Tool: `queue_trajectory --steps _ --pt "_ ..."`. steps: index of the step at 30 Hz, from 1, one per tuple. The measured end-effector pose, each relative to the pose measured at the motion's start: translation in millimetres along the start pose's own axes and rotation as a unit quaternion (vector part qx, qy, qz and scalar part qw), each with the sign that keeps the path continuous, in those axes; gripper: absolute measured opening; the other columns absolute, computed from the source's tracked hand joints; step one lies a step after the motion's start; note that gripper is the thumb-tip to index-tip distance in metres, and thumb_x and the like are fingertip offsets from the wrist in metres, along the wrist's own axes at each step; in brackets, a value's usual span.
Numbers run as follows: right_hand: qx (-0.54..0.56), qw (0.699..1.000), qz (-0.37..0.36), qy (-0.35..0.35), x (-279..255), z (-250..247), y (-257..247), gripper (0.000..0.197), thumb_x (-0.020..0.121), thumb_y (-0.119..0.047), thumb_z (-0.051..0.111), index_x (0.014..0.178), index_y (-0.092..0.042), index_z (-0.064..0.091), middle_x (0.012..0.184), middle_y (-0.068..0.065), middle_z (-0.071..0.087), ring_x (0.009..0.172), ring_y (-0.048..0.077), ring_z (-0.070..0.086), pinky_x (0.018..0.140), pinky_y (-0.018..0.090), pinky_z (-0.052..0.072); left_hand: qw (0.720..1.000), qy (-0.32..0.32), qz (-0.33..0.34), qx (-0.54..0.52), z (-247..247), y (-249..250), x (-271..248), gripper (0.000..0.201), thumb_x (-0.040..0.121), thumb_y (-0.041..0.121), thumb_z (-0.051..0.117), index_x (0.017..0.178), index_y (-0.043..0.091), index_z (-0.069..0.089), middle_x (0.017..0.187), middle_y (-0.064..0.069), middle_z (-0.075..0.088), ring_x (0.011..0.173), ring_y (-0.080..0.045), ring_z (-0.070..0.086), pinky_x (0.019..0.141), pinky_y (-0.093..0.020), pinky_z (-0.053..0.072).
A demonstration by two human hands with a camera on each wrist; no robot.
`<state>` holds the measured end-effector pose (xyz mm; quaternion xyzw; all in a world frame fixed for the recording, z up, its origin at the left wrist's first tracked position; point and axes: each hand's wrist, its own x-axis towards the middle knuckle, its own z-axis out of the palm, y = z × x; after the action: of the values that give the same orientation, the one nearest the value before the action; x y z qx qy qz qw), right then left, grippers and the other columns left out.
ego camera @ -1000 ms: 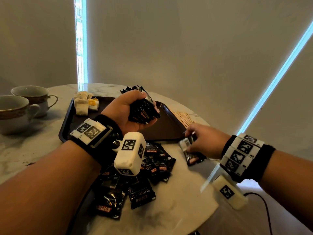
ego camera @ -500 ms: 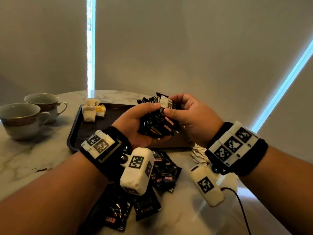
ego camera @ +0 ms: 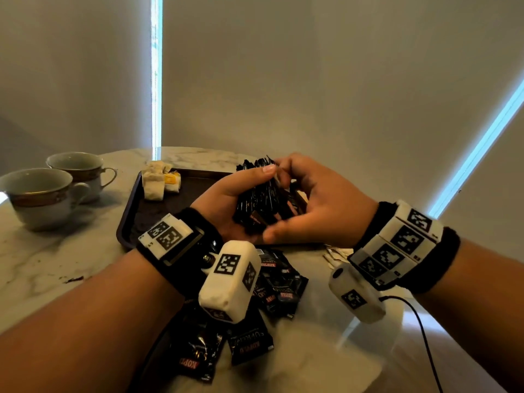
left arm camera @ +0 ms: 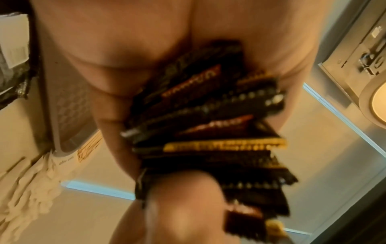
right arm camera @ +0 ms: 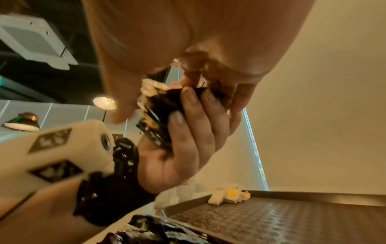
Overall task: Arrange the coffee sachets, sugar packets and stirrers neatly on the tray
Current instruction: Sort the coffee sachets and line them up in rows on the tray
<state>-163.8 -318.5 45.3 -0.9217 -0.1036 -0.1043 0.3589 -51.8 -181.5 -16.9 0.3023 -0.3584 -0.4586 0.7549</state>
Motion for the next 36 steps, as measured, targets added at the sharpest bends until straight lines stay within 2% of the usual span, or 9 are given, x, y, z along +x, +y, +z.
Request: queue_trajectory --steps 5,7,9,12,15,20,26,32,36 --pt "0.008 1.0 0.0 0.015 3.9 5.8 5.5 0.055 0.067 -0.004 0.089 0.105 0.001 0.049 0.111 0.009 0.065 0.103 0.015 0.067 0.086 0.036 0.06 1.0 -0.001 -0.013 0.013 -5.0 0.1 2.6 0.031 0.096 0.025 0.052 0.122 0.01 0.05 0.107 -0.019 0.058 0.091 -0.032 0.058 0.079 -0.039 0.048" --pt "0.006 1.0 0.002 0.022 2.1 5.6 11.4 0.058 0.068 -0.02 0.091 0.109 -0.006 0.052 0.123 0.004 0.06 0.109 0.009 0.064 0.087 0.03 0.059 0.999 0.016 -0.028 0.018 -8.4 2.5 1.8 0.03 0.094 0.022 0.051 0.12 0.006 0.053 0.108 -0.021 0.063 0.094 -0.034 0.061 0.086 -0.043 0.048" --pt "-0.052 0.996 0.016 0.07 -2.2 5.4 16.3 0.063 0.063 -0.053 0.085 0.109 -0.023 0.054 0.128 -0.006 0.051 0.108 0.002 0.057 0.082 0.019 0.053 0.998 0.056 -0.022 0.01 -13.6 8.6 0.8 0.045 0.091 0.024 0.057 0.128 0.0 0.051 0.111 -0.026 0.065 0.099 -0.036 0.066 0.093 -0.047 0.053" --pt "-0.051 0.992 0.084 0.075 -11.8 2.9 22.2 0.058 0.058 -0.071 0.072 0.102 -0.038 0.053 0.114 -0.006 0.055 0.099 0.012 0.061 0.077 0.033 0.058 0.985 0.162 0.051 0.038 -27.8 26.7 -0.9 0.036 0.086 0.029 0.067 0.107 -0.001 0.069 0.103 -0.021 0.069 0.091 -0.03 0.069 0.087 -0.043 0.057" --pt "-0.165 0.981 0.063 -0.082 -24.5 10.3 20.2 0.053 0.059 -0.07 0.077 0.099 -0.041 0.057 0.111 -0.017 0.052 0.104 0.003 0.054 0.091 0.034 0.053 0.976 0.191 0.097 0.027 -41.2 45.3 -6.6 0.027 0.089 0.03 0.059 0.073 0.015 0.074 0.081 -0.005 0.07 0.078 -0.022 0.068 0.071 -0.038 0.057" --pt "-0.315 0.902 -0.046 -0.291 -28.0 53.8 -3.7 0.058 0.075 -0.06 0.076 0.126 -0.039 0.058 0.117 -0.012 0.048 0.109 0.007 0.04 0.094 0.029 0.045 0.972 0.199 0.125 0.023 -46.3 59.0 -16.9 0.017 0.083 0.033 0.064 0.082 0.017 0.068 0.084 -0.005 0.069 0.081 -0.024 0.068 0.073 -0.037 0.057" --pt "-0.368 0.863 -0.148 -0.312 -19.3 97.7 -24.8 0.065 0.084 -0.06 0.067 0.14 -0.029 0.054 0.114 -0.001 0.059 0.106 0.022 0.052 0.093 0.043 0.048 0.965 0.229 0.129 0.021 -56.3 59.6 -26.0 0.033 0.091 0.033 0.057 0.074 0.012 0.075 0.085 -0.007 0.069 0.082 -0.025 0.067 0.075 -0.038 0.056" --pt "-0.428 0.828 -0.147 -0.331 -15.7 112.1 -23.4 0.075 0.086 -0.04 0.069 0.152 -0.038 0.032 0.13 0.001 0.052 0.119 0.027 0.047 0.1 0.041 0.044 0.96 0.253 0.115 0.023 -49.2 56.2 -29.9 0.024 0.093 0.032 0.056 0.089 0.009 0.064 0.081 -0.008 0.068 0.078 -0.024 0.067 0.073 -0.036 0.057" --pt "-0.443 0.816 -0.166 -0.333 -10.1 115.3 -27.1 0.069 0.085 -0.034 0.069 0.147 -0.039 0.039 0.131 -0.001 0.054 0.117 0.027 0.047 0.094 0.038 0.042 0.963 0.243 0.11 0.028 -46.6 55.2 -28.7 0.021 0.094 0.031 0.055 0.092 0.011 0.061 0.08 -0.007 0.069 0.077 -0.023 0.068 0.072 -0.035 0.057"
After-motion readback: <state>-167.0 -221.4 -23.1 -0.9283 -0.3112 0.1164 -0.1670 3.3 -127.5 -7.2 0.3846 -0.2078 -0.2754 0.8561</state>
